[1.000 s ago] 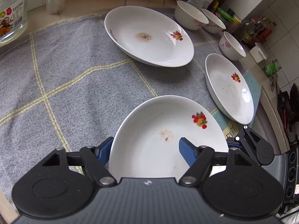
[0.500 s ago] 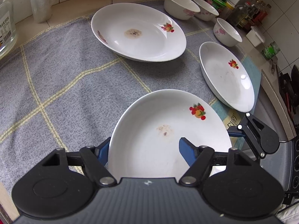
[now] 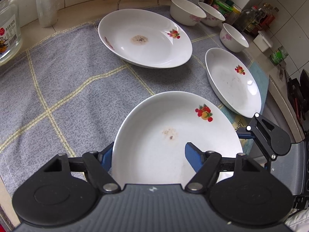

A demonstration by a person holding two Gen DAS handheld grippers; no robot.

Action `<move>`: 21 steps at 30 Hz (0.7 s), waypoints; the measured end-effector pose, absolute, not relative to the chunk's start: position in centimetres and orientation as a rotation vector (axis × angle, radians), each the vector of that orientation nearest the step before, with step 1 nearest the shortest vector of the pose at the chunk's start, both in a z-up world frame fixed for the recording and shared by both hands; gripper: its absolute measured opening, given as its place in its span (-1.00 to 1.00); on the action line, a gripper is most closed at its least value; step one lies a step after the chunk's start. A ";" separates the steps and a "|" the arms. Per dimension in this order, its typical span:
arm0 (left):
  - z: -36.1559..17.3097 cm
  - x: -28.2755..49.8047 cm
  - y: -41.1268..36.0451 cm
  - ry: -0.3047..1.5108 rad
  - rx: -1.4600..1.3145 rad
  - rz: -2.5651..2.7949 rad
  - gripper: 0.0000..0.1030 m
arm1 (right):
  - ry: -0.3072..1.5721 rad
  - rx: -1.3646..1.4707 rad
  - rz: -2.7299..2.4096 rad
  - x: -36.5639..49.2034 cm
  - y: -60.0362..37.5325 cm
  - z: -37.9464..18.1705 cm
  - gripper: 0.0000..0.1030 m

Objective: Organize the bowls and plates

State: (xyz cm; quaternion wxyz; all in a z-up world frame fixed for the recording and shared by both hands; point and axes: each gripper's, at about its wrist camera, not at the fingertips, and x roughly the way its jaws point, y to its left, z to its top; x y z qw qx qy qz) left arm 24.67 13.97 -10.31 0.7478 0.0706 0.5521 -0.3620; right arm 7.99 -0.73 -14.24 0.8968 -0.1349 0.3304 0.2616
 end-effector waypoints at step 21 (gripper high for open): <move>-8.6 24.6 18.0 1.150 0.084 -0.718 0.43 | 0.665 -0.331 0.623 10.6 1.7 -12.4 1.00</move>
